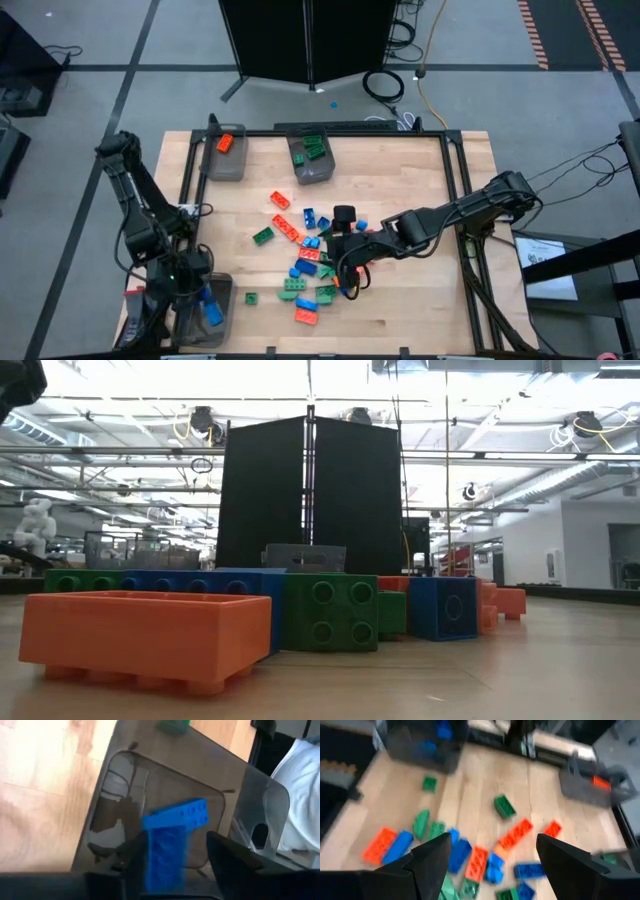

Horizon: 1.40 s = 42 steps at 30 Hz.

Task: Sort blocks
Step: Put the blue game piece into the bottom left black transparent bin

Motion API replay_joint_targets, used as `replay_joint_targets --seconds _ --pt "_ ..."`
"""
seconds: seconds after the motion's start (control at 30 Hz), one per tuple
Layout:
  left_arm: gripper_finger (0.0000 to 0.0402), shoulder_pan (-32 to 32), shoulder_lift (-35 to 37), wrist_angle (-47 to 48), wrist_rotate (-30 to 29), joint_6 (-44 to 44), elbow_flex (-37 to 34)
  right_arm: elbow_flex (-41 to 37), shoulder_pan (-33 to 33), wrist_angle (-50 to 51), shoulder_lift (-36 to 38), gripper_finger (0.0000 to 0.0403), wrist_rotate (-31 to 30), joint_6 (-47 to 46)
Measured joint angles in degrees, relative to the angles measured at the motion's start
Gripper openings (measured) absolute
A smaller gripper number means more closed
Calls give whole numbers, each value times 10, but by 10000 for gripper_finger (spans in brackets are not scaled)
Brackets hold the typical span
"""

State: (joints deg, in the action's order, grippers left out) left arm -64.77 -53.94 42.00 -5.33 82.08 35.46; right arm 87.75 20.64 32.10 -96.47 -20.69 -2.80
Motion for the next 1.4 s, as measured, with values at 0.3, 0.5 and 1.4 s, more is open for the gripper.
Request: replay_joint_targets --seconds 0.3,0.5,1.4 --pt "269 12 -24 -46 -37 -31 0 -7 -24 116 -5 288 -4 -114" --pt "272 32 -26 -69 -103 -46 0 -61 -49 154 -39 288 8 -161" --pt "272 48 -28 -125 -237 -155 0 -109 -129 165 -179 269 135 -175"
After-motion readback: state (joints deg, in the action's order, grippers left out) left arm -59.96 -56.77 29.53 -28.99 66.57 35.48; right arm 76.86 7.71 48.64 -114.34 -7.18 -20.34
